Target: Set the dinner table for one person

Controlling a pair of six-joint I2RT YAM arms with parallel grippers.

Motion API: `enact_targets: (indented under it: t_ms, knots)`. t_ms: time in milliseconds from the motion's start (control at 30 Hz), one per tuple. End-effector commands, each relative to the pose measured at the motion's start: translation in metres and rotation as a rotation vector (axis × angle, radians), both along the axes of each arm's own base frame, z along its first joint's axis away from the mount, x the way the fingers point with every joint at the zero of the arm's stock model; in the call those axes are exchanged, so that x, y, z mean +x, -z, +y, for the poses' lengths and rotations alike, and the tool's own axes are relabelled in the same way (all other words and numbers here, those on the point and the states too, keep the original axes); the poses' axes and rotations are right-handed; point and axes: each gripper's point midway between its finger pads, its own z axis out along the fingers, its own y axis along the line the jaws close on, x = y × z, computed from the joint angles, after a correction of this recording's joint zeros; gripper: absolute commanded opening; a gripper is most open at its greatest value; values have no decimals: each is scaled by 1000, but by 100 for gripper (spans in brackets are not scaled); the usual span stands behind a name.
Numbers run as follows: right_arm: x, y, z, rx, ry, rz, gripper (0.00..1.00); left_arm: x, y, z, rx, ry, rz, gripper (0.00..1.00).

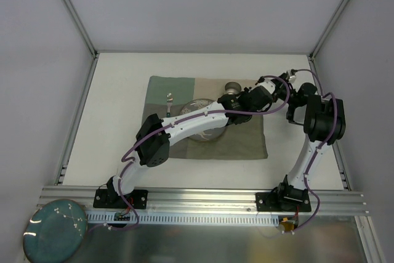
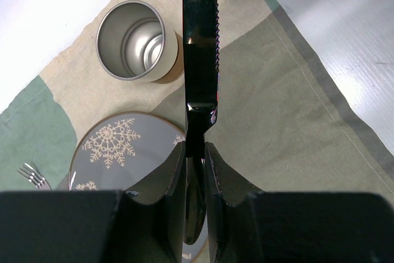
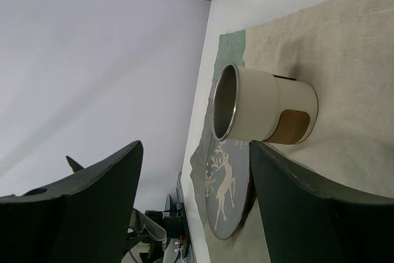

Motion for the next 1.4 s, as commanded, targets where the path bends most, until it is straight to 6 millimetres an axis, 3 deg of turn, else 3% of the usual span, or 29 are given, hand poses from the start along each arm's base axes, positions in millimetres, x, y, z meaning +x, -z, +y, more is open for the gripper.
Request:
enact_targets:
  t_ms: [0, 267, 633, 1367]
  knots:
    - [1, -58, 3, -52, 0, -273, 74, 2, -54, 4, -108, -19, -47, 0]
    - [-11, -71, 4, -63, -23, -298, 73, 5, -55, 8, -101, -28, -54, 0]
    - [-15, -87, -15, -95, 9, -339, 73, 7, -57, 14, -94, -32, -58, 0]
    - [-17, -105, -5, -94, -15, -377, 73, 7, -49, 8, -91, -16, -43, 0]
